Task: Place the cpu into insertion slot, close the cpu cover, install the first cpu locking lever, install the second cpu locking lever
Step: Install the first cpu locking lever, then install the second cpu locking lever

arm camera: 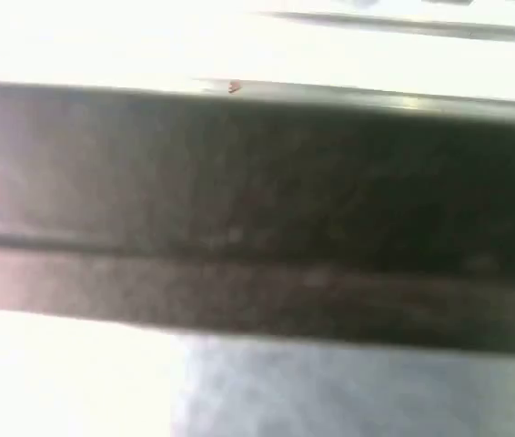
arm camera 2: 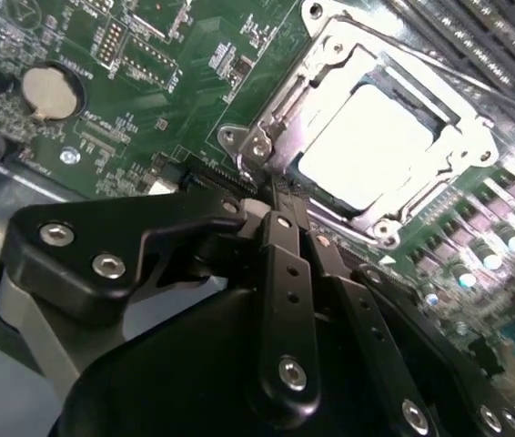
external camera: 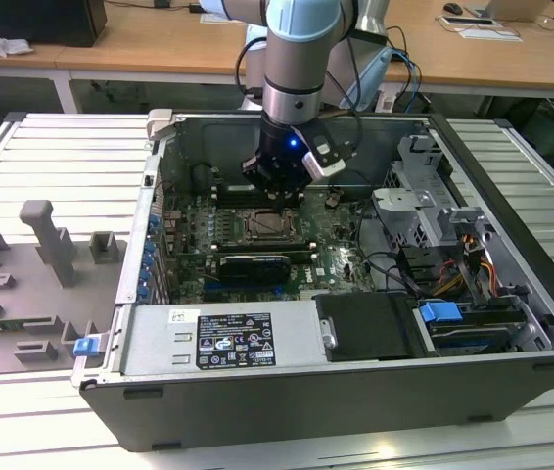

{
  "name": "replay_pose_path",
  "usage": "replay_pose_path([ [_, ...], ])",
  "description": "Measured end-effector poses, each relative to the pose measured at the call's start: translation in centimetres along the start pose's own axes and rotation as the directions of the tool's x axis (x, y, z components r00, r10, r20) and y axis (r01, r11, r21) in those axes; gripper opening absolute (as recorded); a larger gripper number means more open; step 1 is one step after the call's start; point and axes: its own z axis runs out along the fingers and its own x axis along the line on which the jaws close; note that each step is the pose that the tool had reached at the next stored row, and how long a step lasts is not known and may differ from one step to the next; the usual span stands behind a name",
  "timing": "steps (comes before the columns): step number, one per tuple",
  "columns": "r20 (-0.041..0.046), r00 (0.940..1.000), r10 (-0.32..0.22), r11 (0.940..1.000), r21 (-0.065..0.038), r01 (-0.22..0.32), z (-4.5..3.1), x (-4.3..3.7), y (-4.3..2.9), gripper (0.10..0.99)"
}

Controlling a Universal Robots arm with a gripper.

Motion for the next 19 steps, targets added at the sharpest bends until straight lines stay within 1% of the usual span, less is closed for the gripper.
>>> replay_pose_path([
  [1, -0.0002, 1.0, 0.0, 1.0, 0.0, 0.0, -0.27, 0.01, 0.01, 0.106],
  [14, -0.0002, 1.0, 0.0, 1.0, 0.001, 0.0, -0.3, 0.03, -0.29, 0.106],
  [17, -0.0003, 1.0, 0.0, 1.0, 0.001, 0.0, -0.34, 0.06, -0.58, 0.106],
  [18, -0.0002, 1.0, 0.0, 1.0, 0.001, 0.0, -0.59, 0.06, -0.58, 0.106],
  [19, -0.0002, 1.0, 0.0, 1.0, 0.001, 0.0, -1.02, 0.06, -0.56, 0.106],
])
